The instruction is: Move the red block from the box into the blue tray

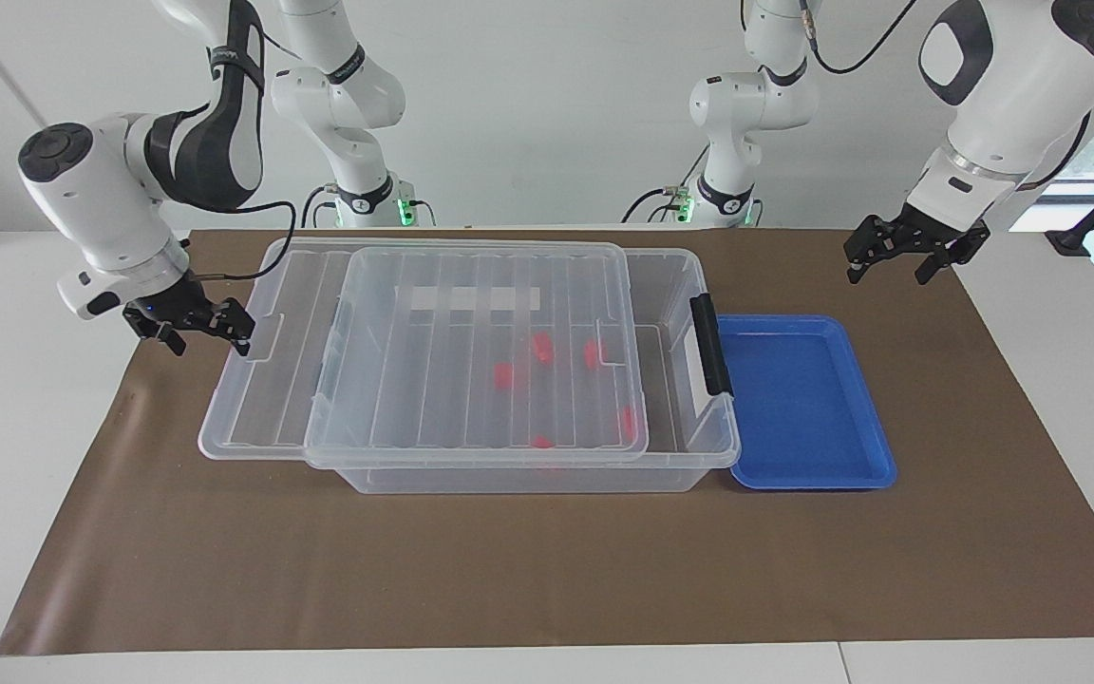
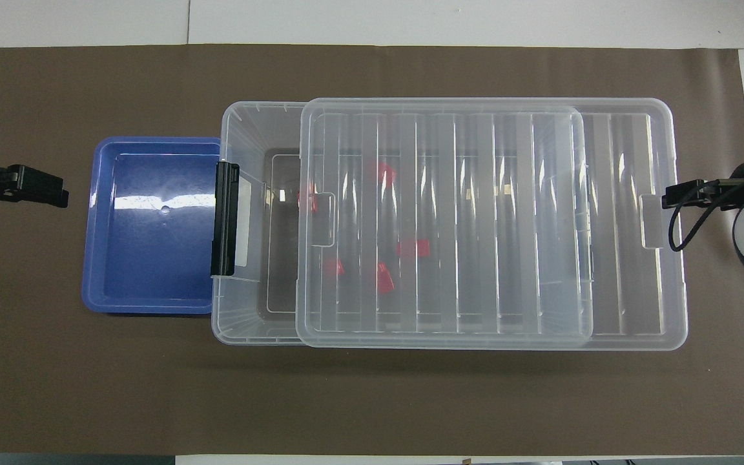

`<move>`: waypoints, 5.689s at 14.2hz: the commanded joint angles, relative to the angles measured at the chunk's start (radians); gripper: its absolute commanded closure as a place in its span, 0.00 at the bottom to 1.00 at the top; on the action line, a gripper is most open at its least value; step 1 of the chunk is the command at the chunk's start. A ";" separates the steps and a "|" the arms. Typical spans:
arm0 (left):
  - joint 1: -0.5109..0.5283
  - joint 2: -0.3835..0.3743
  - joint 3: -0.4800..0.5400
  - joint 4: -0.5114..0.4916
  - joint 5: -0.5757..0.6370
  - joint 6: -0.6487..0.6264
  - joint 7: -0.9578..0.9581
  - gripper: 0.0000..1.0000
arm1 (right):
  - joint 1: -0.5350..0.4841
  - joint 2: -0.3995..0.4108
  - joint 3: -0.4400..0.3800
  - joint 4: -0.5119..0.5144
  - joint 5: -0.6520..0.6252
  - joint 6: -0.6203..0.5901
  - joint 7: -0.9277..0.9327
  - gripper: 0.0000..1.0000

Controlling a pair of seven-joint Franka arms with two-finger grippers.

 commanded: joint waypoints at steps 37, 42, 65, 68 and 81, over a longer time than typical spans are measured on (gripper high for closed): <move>-0.459 0.141 -0.013 -0.153 0.000 0.422 -0.417 0.00 | -0.167 -0.012 0.005 -0.013 0.008 0.030 -0.275 0.00; -0.481 0.214 -0.013 -0.196 0.000 0.549 -0.469 0.01 | -0.147 0.004 0.006 0.042 0.009 -0.021 -0.263 0.00; -0.484 0.391 -0.001 -0.268 0.002 0.824 -0.496 0.98 | -0.120 -0.173 0.154 0.186 0.008 -0.472 0.056 0.00; -0.482 0.391 0.001 -0.265 0.003 0.821 -0.494 1.00 | -0.120 -0.189 0.154 0.159 0.006 -0.460 0.057 0.00; -0.475 0.057 -0.001 -0.236 0.022 0.381 -0.485 1.00 | -0.069 -0.153 0.105 0.162 -0.041 -0.428 0.057 0.00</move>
